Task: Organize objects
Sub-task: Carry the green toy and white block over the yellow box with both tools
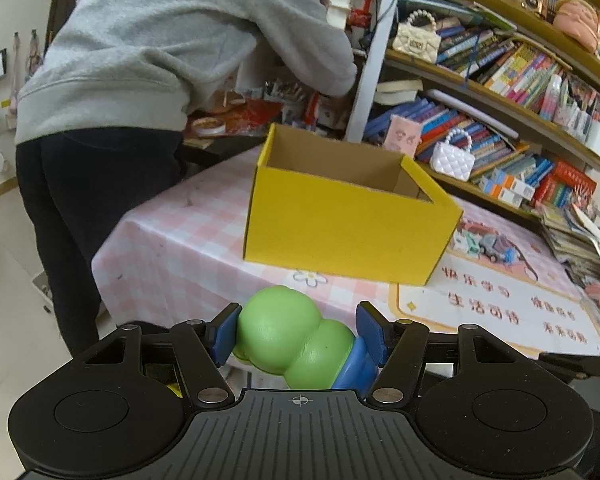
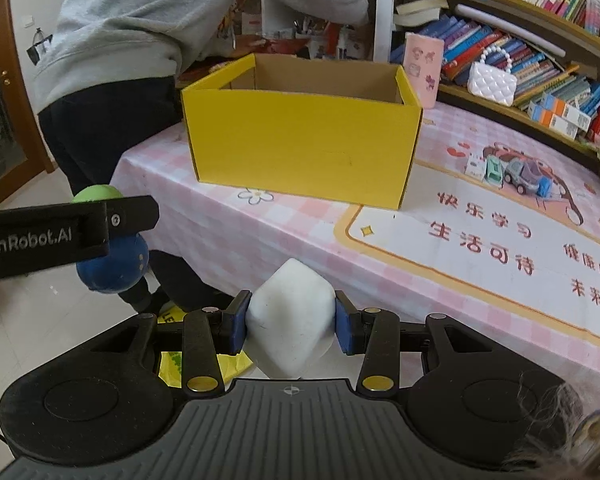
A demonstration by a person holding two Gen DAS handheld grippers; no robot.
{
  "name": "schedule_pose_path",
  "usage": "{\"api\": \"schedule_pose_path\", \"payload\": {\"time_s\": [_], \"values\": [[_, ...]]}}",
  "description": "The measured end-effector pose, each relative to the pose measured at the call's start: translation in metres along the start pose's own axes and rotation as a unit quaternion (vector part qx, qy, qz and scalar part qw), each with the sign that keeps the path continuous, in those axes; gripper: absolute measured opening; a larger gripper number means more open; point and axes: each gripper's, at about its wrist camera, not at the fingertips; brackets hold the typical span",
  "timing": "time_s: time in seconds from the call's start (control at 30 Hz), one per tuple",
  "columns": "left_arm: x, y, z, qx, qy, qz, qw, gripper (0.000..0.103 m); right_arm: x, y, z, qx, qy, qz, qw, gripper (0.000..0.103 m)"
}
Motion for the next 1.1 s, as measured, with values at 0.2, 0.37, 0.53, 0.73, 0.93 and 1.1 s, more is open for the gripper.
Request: {"api": "schedule_pose_path", "payload": {"time_s": [0.2, 0.37, 0.53, 0.73, 0.93, 1.1], "values": [[0.001, 0.002, -0.015, 0.007, -0.029, -0.004, 0.9996, 0.062, 0.004, 0.000, -0.009, 0.015, -0.032, 0.005, 0.999, 0.039], [-0.005, -0.001, -0.033, 0.006, -0.052, -0.006, 0.9986, 0.062, 0.003, -0.007, -0.031, 0.017, -0.066, 0.012, 0.998, 0.039], [-0.020, -0.006, -0.061, 0.008, -0.080, -0.007, 0.9967, 0.062, 0.001, -0.019, -0.069, 0.011, -0.112, 0.019, 0.994, 0.039], [-0.047, -0.011, -0.090, 0.003, -0.100, -0.011, 0.9949, 0.062, -0.018, -0.036, -0.114, 0.014, -0.144, 0.023, 0.989, 0.039], [-0.084, -0.013, -0.106, 0.010, -0.089, -0.016, 0.9959, 0.062, -0.056, -0.053, -0.145, 0.037, -0.130, 0.023, 0.991, 0.039], [-0.117, -0.014, -0.116, 0.009, -0.071, -0.021, 0.9972, 0.062, -0.090, -0.061, -0.160, 0.060, -0.111, 0.022, 0.992, 0.039]]}}
Point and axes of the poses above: each gripper's, at about its wrist camera, not at the fingertips, and x roughly against the way its jaws point, y to its left, z to its underside, and after that the axes turned 2 degrees about y, right-handed
